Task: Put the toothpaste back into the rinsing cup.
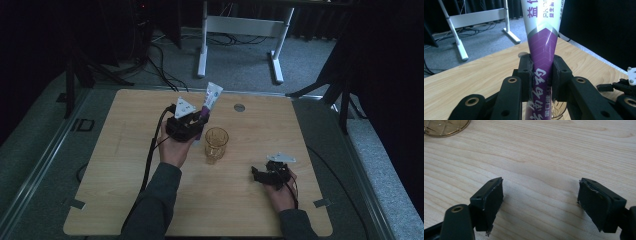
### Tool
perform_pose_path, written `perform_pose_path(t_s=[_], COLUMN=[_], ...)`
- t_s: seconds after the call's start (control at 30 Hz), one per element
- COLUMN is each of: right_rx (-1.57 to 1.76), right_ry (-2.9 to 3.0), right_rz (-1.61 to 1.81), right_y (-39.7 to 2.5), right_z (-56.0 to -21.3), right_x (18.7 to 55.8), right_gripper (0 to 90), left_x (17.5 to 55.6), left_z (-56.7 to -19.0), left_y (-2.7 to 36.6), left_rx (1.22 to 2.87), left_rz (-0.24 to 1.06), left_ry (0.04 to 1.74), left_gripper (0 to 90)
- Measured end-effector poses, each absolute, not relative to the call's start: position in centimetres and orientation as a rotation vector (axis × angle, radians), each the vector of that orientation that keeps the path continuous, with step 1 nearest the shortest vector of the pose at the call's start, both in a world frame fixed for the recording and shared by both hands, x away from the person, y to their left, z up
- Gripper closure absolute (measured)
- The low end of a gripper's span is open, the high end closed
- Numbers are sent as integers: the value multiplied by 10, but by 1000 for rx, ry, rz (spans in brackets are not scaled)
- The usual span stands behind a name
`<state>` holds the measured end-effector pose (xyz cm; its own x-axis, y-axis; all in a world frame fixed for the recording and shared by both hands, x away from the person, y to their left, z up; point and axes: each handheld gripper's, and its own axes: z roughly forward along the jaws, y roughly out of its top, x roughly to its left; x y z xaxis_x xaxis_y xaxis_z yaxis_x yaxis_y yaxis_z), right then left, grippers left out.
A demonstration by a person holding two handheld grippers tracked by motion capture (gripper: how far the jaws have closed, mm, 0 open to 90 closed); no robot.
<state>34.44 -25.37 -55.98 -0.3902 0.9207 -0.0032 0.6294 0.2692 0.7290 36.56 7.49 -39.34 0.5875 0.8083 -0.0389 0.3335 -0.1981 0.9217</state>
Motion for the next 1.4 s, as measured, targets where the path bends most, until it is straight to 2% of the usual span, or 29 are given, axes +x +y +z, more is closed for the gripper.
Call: perform_pose_path(t_s=[0.7, 1.4], right_rx=[1400, 1398], right_ry=[2117, 2117], right_rz=[913, 913], right_y=[-254, -254], right_z=[-560, -560], right_x=[344, 344], right_gripper=[205, 204], left_x=[378, 398], left_z=[-406, -423], left_y=[57, 36], left_rx=[1752, 1687], left_rz=[568, 518], left_ry=[879, 923], left_gripper=[727, 725])
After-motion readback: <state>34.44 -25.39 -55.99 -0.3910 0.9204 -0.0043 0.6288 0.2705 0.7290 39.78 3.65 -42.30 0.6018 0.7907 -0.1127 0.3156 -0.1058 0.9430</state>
